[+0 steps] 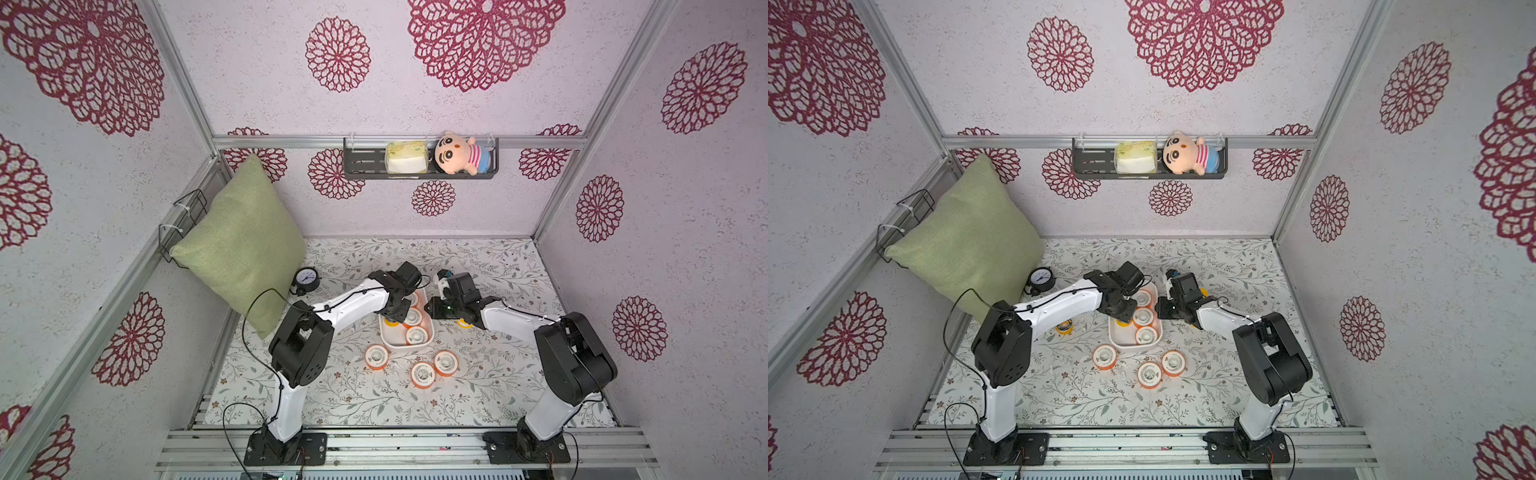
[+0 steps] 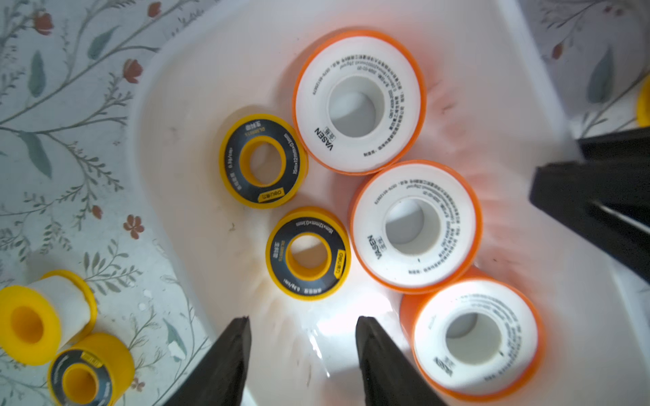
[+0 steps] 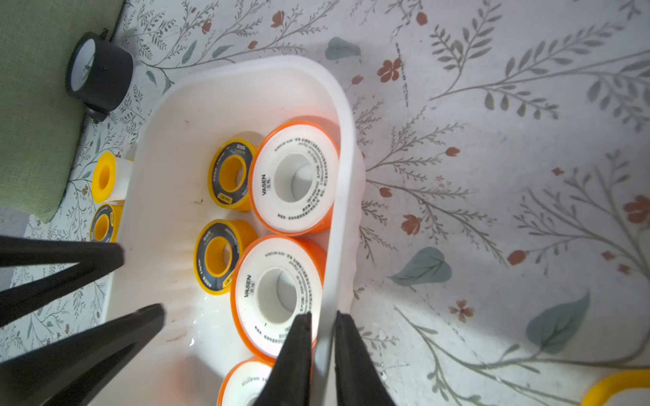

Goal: Put the sealing tape into the storage box
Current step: Place the sealing tape in the storage box, then pick up the sealing tape at the center of the board.

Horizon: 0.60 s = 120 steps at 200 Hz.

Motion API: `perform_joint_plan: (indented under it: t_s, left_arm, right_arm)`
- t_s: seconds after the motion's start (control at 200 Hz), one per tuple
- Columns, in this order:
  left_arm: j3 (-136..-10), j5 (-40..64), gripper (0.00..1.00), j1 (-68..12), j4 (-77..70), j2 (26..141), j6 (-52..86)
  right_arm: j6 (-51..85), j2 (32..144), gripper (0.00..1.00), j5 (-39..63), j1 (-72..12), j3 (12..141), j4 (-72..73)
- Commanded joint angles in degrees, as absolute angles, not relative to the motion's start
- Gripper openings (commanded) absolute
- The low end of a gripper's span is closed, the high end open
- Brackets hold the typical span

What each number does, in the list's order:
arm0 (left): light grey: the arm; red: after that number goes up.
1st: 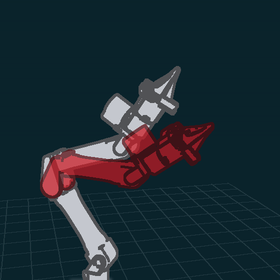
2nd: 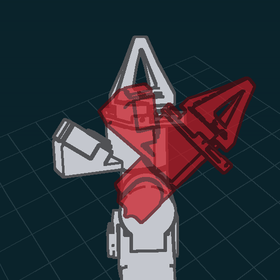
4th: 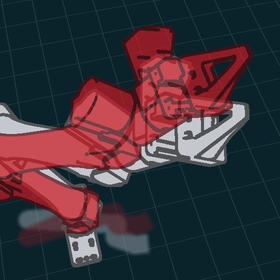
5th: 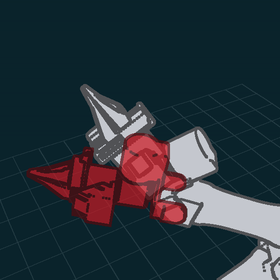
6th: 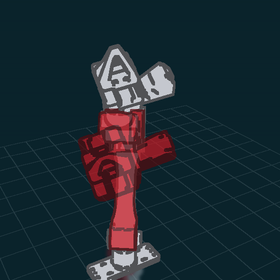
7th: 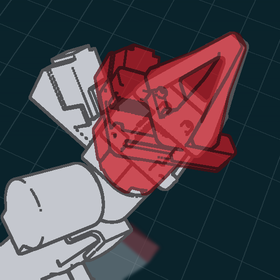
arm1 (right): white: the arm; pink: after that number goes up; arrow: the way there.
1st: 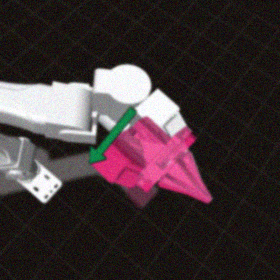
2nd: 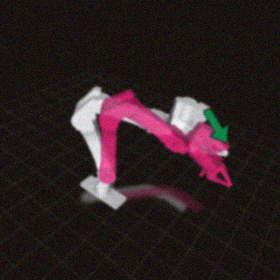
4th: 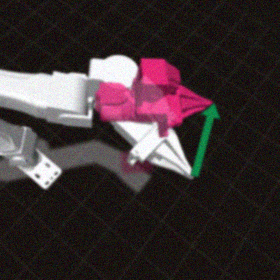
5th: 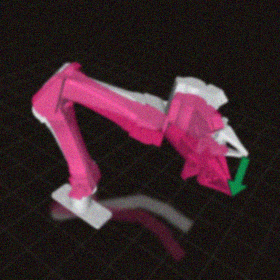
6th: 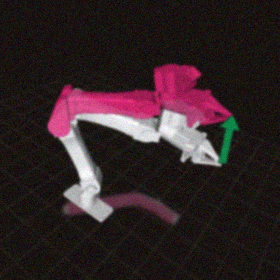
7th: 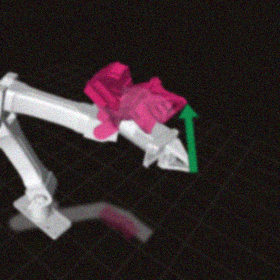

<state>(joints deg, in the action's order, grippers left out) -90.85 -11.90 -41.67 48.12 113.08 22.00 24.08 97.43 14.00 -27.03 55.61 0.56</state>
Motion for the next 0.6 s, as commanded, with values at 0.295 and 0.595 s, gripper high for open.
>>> perform_joint_plan:
  t_s: [0.295, 0.595]
  left_arm:
    - [-72.5, -11.3, 0.57, -35.6, 34.0, 92.1, 30.7]
    - [-59.2, -13.2, 0.63, -29.7, 31.9, 80.6, 36.4]
  right_arm:
    - [26.5, 97.2, 0.21, 17.7, -26.8, 55.7, 4.5]
    - [26.5, 97.1, 0.21, 16.6, -26.7, 55.6, 3.8]
